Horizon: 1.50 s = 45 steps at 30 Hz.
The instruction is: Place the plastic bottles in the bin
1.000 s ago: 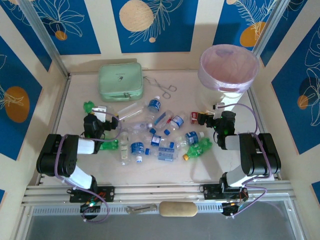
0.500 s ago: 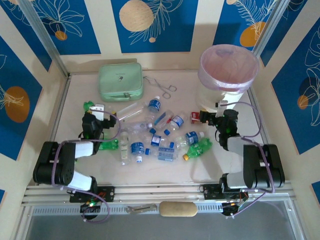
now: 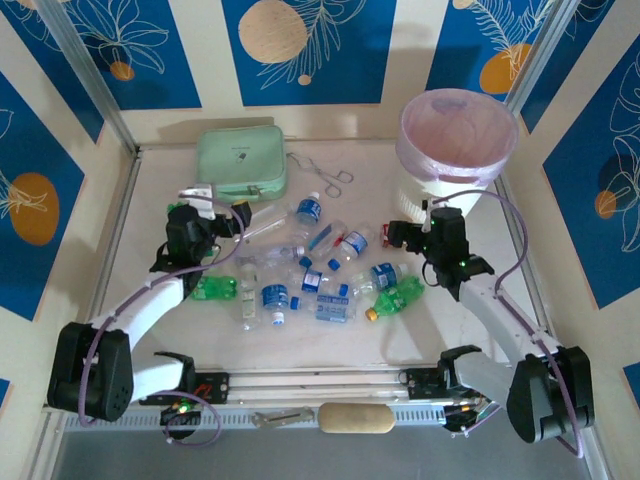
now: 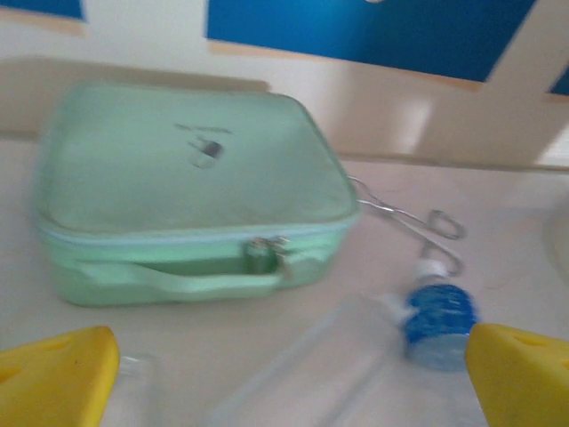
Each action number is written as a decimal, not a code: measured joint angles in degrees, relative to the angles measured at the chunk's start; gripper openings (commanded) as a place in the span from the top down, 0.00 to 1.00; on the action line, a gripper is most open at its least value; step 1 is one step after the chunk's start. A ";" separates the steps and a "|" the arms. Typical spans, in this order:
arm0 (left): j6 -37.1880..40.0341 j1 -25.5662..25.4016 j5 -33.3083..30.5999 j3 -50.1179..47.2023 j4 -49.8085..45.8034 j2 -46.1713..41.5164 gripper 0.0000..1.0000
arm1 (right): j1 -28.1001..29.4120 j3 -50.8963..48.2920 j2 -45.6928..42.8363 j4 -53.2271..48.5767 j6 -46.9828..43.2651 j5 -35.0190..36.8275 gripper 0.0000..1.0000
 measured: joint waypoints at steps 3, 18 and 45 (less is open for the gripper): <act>-4.61 -4.28 2.25 0.09 -4.39 0.02 0.01 | 2.73 4.57 0.07 -11.85 7.32 0.85 0.04; -11.78 -16.61 3.41 3.69 -8.83 5.99 0.01 | 11.78 5.46 -4.76 -43.98 35.08 -0.57 0.03; -12.09 -16.63 1.20 3.96 -7.82 5.03 0.01 | 13.40 -7.13 5.49 -20.81 50.21 -1.97 0.27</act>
